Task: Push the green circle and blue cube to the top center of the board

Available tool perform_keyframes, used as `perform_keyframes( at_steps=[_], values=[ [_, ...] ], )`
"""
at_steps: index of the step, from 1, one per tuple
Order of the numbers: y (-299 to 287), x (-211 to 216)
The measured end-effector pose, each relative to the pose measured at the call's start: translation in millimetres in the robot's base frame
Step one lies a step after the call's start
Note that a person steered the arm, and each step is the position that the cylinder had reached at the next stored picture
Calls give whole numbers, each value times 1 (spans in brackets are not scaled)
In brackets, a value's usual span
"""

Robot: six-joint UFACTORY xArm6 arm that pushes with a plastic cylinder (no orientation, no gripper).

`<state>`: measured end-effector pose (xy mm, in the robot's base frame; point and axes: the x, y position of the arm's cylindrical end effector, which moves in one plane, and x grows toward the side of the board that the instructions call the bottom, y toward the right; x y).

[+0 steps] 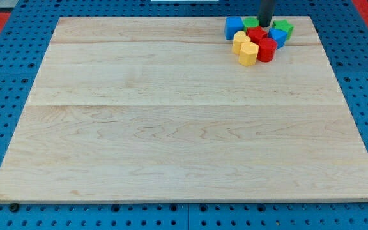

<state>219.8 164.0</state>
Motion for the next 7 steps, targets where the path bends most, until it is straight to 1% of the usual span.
perform_keyframes(
  at_steps=[1, 3, 4, 5, 6, 7],
  values=[
    [-25, 4],
    [-73, -5],
    [-51, 7],
    [-54, 25],
    [-86, 29],
    [-103, 27]
  ],
)
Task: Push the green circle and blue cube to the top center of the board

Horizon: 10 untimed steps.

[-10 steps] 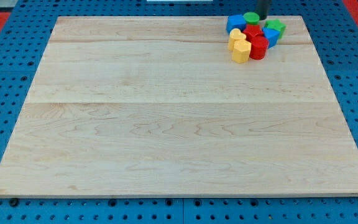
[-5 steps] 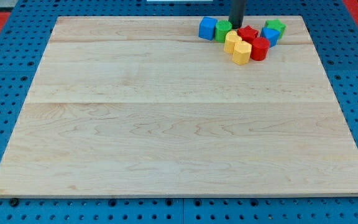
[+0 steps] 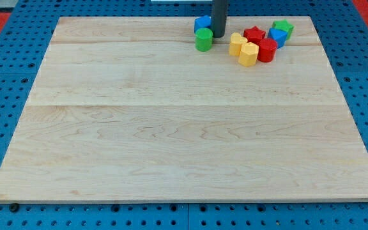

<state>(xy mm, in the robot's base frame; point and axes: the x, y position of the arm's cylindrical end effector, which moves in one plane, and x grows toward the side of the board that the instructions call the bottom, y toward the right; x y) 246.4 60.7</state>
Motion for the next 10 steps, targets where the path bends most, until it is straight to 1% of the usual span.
perform_keyframes(
  at_steps=[2, 3, 4, 5, 6, 7, 8, 9, 10],
  values=[
    [7, -35],
    [-5, -54],
    [-44, -54],
    [-23, -53],
    [17, -35],
    [17, 4],
    [14, 31],
    [-18, 34],
    [-43, 12]
  ],
)
